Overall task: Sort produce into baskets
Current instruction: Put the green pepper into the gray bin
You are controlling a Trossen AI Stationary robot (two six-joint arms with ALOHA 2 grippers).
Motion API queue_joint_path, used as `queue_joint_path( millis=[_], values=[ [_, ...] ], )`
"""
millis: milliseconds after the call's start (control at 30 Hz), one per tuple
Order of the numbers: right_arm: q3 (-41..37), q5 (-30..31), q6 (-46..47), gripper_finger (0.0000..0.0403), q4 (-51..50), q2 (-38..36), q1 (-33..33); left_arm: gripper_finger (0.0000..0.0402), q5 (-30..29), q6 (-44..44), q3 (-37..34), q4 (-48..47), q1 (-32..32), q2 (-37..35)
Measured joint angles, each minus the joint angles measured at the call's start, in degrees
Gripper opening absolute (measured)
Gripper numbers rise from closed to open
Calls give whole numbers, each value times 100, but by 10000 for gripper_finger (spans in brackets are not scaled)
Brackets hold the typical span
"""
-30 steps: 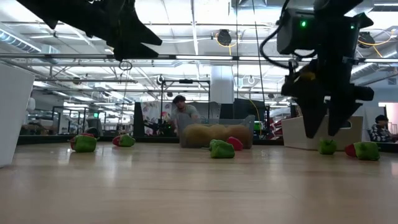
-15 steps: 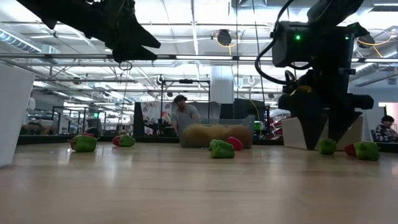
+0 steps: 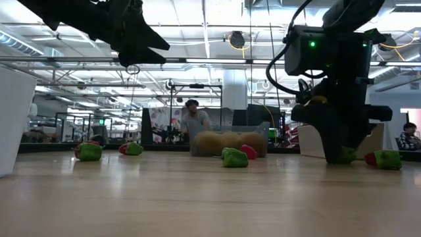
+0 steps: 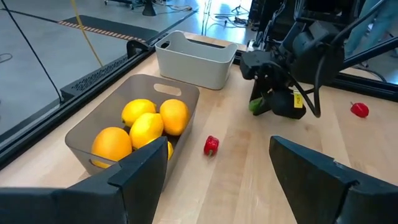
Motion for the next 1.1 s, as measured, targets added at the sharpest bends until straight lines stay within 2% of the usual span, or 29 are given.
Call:
queue_joint_path(
  millis=[333, 533, 700, 900, 1100],
  values=[
    [5, -238, -265, 82, 78, -201, 37, 288, -7, 2, 0, 4, 0, 0],
    [386, -92, -930, 79, -36, -463, -166, 288, -23, 2, 0, 0, 0, 0],
    [968, 75, -1855, 83, -549, -544, -651, 288, -28, 3, 4, 0, 0, 0],
    [1723, 712, -2919, 84, -1297, -544, -1428, 288, -43, 4, 4, -56, 0, 0],
    [2065, 1161, -3569, 84, -1965, -544, -2377, 288, -48, 4, 4, -109, 0, 0]
  ],
)
